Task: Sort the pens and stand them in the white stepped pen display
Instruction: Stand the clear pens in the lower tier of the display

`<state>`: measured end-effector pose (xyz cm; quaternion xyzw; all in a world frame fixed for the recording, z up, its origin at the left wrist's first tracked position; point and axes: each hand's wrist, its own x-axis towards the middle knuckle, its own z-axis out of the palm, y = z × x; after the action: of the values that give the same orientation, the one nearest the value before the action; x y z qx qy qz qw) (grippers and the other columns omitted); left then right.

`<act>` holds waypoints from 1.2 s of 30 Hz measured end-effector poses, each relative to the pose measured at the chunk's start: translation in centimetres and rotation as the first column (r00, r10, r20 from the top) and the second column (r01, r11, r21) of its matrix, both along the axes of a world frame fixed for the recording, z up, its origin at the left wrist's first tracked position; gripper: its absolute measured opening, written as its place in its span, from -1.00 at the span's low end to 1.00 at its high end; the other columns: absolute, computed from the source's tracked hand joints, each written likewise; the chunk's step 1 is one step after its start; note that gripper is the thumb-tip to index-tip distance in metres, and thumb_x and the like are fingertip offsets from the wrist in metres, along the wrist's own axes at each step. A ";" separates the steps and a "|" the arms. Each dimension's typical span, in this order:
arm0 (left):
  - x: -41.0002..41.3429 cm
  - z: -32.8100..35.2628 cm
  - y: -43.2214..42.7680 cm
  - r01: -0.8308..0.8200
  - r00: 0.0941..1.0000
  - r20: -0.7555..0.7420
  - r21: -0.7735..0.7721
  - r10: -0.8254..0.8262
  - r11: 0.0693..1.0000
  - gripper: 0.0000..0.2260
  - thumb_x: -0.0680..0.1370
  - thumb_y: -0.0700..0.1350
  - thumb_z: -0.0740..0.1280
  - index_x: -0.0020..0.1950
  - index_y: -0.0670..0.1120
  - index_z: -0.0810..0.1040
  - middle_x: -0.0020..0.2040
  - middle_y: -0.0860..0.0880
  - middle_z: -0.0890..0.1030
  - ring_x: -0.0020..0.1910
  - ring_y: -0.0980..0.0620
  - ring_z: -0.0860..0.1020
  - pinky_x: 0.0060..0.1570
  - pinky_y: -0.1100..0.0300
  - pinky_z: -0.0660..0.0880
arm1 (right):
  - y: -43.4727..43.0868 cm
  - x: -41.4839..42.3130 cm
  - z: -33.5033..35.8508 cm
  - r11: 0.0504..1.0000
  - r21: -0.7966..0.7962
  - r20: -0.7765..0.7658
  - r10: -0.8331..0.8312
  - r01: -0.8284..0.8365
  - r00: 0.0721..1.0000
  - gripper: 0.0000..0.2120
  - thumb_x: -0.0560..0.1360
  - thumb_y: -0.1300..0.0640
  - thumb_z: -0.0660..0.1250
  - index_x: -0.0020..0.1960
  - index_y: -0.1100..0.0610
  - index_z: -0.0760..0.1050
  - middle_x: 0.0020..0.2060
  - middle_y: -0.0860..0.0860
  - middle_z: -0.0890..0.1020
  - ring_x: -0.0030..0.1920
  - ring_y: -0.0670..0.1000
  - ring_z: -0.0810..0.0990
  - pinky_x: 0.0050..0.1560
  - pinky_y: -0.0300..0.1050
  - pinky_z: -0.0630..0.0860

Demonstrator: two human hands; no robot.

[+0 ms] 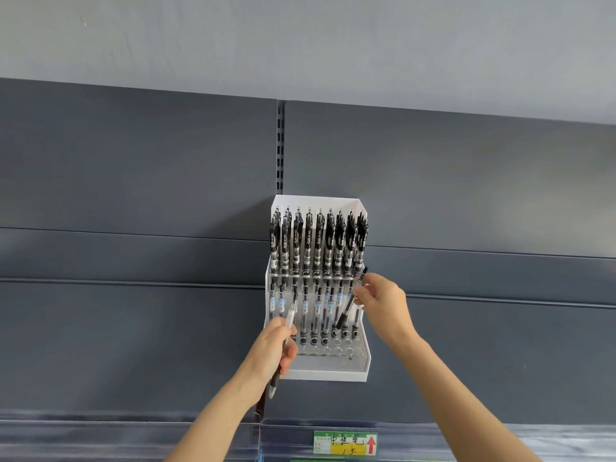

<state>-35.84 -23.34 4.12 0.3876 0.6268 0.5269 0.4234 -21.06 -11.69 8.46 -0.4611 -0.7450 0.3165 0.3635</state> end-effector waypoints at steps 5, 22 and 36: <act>-0.2 -0.2 -0.2 -0.029 0.997 -0.064 0.031 0.031 0.999 -0.83 0.57 -0.33 0.08 0.00 -0.28 0.45 -0.29 -0.06 0.46 -0.35 0.07 0.40 -0.28 0.19 0.47 | 0.0 -1.2 -1.8 0.999 -0.020 0.190 0.045 -0.042 0.981 -0.81 0.56 0.22 0.18 -0.19 0.30 0.38 -0.23 0.22 0.57 -0.29 0.18 0.47 -0.27 -0.12 0.35; -0.3 0.2 -0.2 -0.117 0.993 0.003 0.045 0.117 0.992 -0.89 0.47 -0.33 0.36 -0.03 -0.19 0.58 -0.19 -0.11 0.66 -0.28 0.04 0.64 -0.28 0.23 0.57 | -0.6 -1.3 -2.7 1.000 -0.028 0.232 0.019 -0.012 0.973 -0.74 0.54 0.21 0.24 0.21 0.23 0.45 -0.02 0.08 0.63 -0.21 -0.03 0.53 -0.14 -0.22 0.47; 2.9 0.6 2.1 -0.084 0.961 -0.253 0.102 0.107 0.991 -0.86 0.41 -0.27 0.46 -0.18 -0.13 0.51 -0.30 -0.02 0.55 -0.35 0.08 0.54 -0.39 0.27 0.54 | -3.1 -0.4 -1.8 0.983 -0.074 0.018 0.171 -0.170 0.985 -0.88 0.48 0.17 0.35 -0.21 0.09 0.61 -0.41 -0.19 0.56 -0.41 -0.27 0.51 -0.39 -0.49 0.38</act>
<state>-32.98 -21.21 4.72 0.4410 0.6701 0.5195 0.2942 -21.46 -14.80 6.62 -0.4123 -0.7743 0.3675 0.3090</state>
